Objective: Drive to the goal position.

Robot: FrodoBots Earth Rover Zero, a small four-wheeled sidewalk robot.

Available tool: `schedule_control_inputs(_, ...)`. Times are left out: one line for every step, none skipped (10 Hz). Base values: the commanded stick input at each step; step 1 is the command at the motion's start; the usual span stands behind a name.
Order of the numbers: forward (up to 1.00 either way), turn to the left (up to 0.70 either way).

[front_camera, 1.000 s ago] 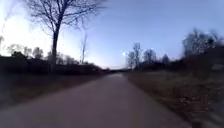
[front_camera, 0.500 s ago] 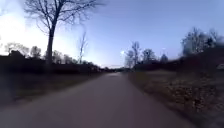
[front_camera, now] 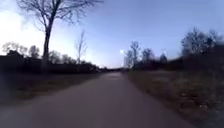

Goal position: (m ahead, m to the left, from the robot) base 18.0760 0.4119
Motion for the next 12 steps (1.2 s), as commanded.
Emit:
schedule_control_inputs(1.0,-0.01)
schedule_control_inputs(1.0,0.0)
schedule_control_inputs(1.0,0.0)
schedule_control_inputs(1.0,0.0)
schedule_control_inputs(1.0,0.0)
schedule_control_inputs(1.0,0.0)
schedule_control_inputs(1.0,0.0)
schedule_control_inputs(1.0,0.0)
schedule_control_inputs(1.0,0.0)
schedule_control_inputs(1.0,0.0)
schedule_control_inputs(1.0,0.0)
schedule_control_inputs(1.0,0.0)
